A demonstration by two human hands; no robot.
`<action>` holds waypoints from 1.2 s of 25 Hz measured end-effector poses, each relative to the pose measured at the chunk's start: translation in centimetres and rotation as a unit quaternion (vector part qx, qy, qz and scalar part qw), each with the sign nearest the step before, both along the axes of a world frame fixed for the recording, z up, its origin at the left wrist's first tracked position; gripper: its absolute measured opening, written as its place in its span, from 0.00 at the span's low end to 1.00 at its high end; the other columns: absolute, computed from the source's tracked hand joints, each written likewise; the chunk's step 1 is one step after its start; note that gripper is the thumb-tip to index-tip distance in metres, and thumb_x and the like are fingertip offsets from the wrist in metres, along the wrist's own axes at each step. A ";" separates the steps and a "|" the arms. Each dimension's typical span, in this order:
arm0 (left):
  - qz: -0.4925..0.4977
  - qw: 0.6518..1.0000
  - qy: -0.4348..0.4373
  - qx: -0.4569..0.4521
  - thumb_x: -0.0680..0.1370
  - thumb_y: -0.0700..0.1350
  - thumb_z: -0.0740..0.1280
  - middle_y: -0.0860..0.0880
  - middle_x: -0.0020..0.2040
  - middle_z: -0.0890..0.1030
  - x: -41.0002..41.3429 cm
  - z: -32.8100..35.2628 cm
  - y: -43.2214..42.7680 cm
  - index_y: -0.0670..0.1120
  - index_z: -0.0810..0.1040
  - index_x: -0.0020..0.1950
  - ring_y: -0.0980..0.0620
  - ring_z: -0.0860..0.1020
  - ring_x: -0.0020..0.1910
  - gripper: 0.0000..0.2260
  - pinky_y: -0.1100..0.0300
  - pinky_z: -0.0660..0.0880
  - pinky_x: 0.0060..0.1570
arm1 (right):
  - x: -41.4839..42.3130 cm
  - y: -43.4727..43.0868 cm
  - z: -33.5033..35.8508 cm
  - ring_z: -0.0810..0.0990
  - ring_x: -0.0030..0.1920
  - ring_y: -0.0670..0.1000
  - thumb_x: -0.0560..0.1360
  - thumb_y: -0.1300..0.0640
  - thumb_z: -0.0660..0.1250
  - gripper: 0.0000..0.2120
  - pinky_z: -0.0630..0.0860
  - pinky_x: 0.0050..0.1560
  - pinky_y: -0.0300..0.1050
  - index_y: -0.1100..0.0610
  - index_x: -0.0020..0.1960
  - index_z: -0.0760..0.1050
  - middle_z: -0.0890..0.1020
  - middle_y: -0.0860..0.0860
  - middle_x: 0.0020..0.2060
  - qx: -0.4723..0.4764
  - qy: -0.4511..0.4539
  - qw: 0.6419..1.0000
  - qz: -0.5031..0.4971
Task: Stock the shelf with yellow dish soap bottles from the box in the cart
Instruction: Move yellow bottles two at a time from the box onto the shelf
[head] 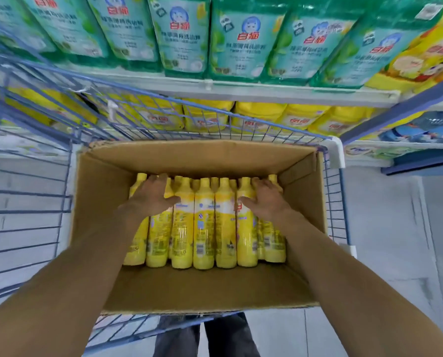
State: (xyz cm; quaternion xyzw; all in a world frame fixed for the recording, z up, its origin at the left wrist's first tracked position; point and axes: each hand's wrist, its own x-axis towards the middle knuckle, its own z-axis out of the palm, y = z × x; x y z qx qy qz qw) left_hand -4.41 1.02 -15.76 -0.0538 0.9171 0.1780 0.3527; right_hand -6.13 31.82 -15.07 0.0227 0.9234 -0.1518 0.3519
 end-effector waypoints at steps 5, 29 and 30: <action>0.023 1.000 0.013 -0.006 0.78 0.48 0.71 0.35 0.64 0.74 -0.6 -3.4 0.2 0.37 0.64 0.72 0.35 0.74 0.63 0.29 0.50 0.72 0.54 | -0.9 -1.0 -3.5 0.70 0.70 0.61 0.77 0.46 0.70 0.30 0.72 0.64 0.52 0.63 0.70 0.67 0.74 0.61 0.67 0.018 0.022 1.000 0.001; 0.106 0.927 0.159 0.322 0.56 0.56 0.81 0.42 0.58 0.82 -4.8 20.5 0.9 0.51 0.78 0.58 0.47 0.80 0.57 0.33 0.46 0.78 0.58 | -4.0 -1.9 18.6 0.84 0.46 0.54 0.63 0.49 0.83 0.20 0.80 0.48 0.54 0.53 0.48 0.78 0.85 0.53 0.44 -0.251 0.146 0.956 -0.031; 0.105 0.919 0.175 0.338 0.57 0.54 0.82 0.42 0.59 0.82 -5.4 23.1 1.2 0.50 0.78 0.60 0.47 0.80 0.57 0.33 0.47 0.78 0.59 | -4.3 -2.0 21.0 0.84 0.48 0.55 0.63 0.51 0.84 0.20 0.81 0.50 0.57 0.54 0.49 0.79 0.86 0.54 0.46 -0.269 0.170 0.947 -0.036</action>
